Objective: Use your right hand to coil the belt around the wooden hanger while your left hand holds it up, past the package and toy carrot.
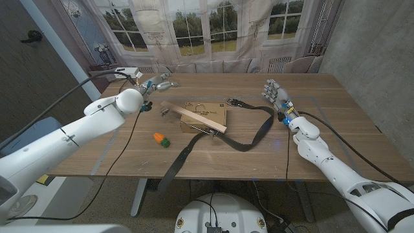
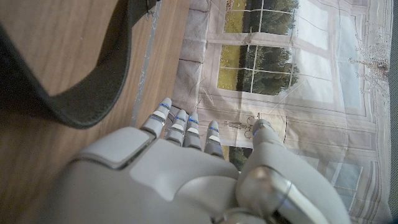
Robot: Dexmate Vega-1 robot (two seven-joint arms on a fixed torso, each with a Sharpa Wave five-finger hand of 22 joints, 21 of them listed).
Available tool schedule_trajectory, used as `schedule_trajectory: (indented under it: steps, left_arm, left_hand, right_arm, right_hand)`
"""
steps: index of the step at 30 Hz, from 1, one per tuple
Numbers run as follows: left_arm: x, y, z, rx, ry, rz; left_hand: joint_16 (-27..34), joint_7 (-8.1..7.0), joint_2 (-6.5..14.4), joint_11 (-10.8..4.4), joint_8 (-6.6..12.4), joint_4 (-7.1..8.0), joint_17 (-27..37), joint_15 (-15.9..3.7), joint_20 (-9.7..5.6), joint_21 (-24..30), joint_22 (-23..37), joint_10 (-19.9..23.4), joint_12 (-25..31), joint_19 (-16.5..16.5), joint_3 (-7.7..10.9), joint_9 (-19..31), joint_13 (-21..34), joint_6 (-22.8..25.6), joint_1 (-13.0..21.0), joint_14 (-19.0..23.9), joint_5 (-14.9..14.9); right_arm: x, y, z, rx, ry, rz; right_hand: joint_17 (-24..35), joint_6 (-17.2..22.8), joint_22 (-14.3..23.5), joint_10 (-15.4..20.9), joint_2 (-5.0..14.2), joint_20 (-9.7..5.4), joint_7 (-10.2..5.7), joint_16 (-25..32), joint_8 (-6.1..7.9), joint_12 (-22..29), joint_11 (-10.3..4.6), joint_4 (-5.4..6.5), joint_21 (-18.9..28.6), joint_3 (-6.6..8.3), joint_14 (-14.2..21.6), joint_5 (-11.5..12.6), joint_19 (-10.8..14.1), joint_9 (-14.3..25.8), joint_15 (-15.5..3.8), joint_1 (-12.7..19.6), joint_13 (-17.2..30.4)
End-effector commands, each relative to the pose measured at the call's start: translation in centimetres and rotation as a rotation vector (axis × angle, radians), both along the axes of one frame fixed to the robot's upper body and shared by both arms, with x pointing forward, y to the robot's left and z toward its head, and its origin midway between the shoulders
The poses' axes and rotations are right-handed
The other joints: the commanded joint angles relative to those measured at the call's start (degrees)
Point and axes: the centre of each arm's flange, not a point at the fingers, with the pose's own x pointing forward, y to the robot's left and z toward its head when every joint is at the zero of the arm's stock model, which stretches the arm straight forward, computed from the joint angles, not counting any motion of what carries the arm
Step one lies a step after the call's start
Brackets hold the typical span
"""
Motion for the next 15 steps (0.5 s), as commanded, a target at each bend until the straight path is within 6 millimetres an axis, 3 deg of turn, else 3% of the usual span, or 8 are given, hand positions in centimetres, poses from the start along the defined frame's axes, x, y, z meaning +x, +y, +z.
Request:
schedule_trajectory:
  steps: [1, 15]
  left_arm:
    - [-1.4, 0.5, 2.3, 0.197, 0.127, 0.127]
    - [-1.4, -0.3, 4.4, 0.347, 0.226, 0.196]
  left_hand:
    - [-0.1, -0.5, -0.6, -0.21, 0.94, -0.5, 0.1, 0.03, 0.09, -0.3, 0.2, 0.4, 0.4, 0.6, 0.18, 0.2, 0.1, 1.7, 1.7, 0.5, 0.5]
    - [-0.4, -1.91, -3.3, -1.36, 2.54, -0.71, 0.0, -0.98, -0.69, -0.5, 0.1, 3.0, 1.1, 2.5, 0.19, 0.4, 0.1, 7.4, 7.7, 1.7, 1.7]
  right_arm:
    - [-0.4, 0.1, -0.4, 0.013, -0.007, -0.009]
    - [-0.5, 0.4, -0.7, 0.031, -0.018, -0.007]
  right_hand:
    - [0.0, 0.5, 0.3, 0.4, -0.15, 0.28, 0.05, 0.5, 0.37, 0.3, -0.01, 0.19, 0.4, 0.1, 0.0, 0.2, 0.5, 0.2, 0.38, -0.1, 0.0]
    - [-0.1, 0.6, 0.3, 0.5, -0.15, 0.34, 0.03, 0.6, 0.4, 0.3, 0.18, 0.23, 0.4, 0.05, 0.1, 0.2, 0.5, 0.1, 0.44, -0.3, -0.1]
